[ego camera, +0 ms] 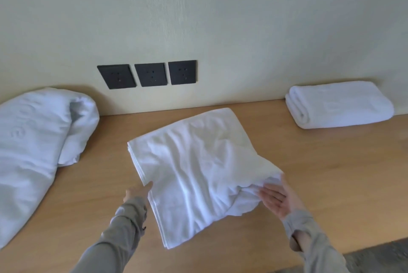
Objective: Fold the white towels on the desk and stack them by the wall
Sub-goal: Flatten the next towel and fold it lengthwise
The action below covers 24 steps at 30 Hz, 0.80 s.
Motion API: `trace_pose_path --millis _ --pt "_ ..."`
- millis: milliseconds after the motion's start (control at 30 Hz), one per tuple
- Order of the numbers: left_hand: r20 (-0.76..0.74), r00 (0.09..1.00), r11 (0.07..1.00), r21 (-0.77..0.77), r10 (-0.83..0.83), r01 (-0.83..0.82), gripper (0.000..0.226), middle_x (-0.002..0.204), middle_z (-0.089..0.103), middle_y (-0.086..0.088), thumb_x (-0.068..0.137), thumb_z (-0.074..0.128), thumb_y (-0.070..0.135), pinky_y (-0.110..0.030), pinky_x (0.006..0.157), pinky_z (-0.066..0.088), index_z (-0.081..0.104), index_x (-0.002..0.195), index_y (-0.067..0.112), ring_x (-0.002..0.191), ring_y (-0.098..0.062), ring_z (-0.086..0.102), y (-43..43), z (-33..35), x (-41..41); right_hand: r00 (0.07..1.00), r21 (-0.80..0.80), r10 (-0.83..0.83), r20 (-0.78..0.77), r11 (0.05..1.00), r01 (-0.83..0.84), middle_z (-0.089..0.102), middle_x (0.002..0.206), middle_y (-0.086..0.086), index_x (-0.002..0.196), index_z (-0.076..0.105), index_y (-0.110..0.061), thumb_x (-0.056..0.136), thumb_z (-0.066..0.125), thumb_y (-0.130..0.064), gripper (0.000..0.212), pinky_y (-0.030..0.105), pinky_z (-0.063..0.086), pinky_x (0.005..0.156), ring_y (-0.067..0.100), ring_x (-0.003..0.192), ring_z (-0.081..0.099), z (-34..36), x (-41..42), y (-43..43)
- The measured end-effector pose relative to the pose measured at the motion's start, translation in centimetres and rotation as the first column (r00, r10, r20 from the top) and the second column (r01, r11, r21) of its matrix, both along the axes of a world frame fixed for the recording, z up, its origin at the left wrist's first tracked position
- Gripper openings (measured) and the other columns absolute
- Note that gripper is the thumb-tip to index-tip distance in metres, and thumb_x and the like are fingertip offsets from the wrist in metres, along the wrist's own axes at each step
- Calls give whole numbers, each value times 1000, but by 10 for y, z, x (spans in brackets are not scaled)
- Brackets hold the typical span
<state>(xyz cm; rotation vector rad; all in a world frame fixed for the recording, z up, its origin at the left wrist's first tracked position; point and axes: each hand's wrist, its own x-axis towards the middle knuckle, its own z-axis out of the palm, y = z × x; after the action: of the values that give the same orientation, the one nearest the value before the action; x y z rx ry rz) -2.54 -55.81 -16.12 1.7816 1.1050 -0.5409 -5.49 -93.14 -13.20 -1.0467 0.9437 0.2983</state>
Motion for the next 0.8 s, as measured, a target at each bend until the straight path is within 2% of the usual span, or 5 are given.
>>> trace_pose_path --millis 100,233,467,667,800 --pt "41 993 989 -103 114 -109 50 104 55 -22 84 69 31 -38 80 46 51 114 -5 85 -36 58 -7 -7 5 991 -82 84 -102 992 -92 73 81 13 99 62 2 84 63 -35 40 26 55 47 23 67 71 -16 -20 -6" --pt "39 986 968 -200 165 -154 56 96 59 -16 78 75 33 -37 89 45 59 112 -8 85 -29 57 -20 -17 19 974 -164 215 -71 961 -223 61 110 3 115 57 -14 84 65 -21 33 35 48 85 18 101 57 -35 -29 10" --pt "200 980 999 39 -5 -3 45 117 60 -24 92 54 34 -36 91 41 55 119 -2 107 -41 55 -26 -4 34 995 -199 81 52 978 -69 58 112 4 106 51 -16 72 74 4 45 43 47 90 24 100 58 -25 13 52" --pt "381 920 965 261 -90 -13 49 115 60 -27 92 51 41 -41 85 40 56 121 2 105 -44 55 26 53 74 890 -759 376 257 649 -54 60 87 -1 106 55 -7 82 63 0 27 22 46 66 12 81 60 64 79 42" --pt "396 908 915 402 -139 -35 63 136 45 -27 92 48 47 -49 103 32 42 136 2 124 -45 42 79 72 88 755 -959 610 240 27 283 53 87 3 99 52 -4 60 43 -4 40 27 35 64 18 75 47 134 88 -1"
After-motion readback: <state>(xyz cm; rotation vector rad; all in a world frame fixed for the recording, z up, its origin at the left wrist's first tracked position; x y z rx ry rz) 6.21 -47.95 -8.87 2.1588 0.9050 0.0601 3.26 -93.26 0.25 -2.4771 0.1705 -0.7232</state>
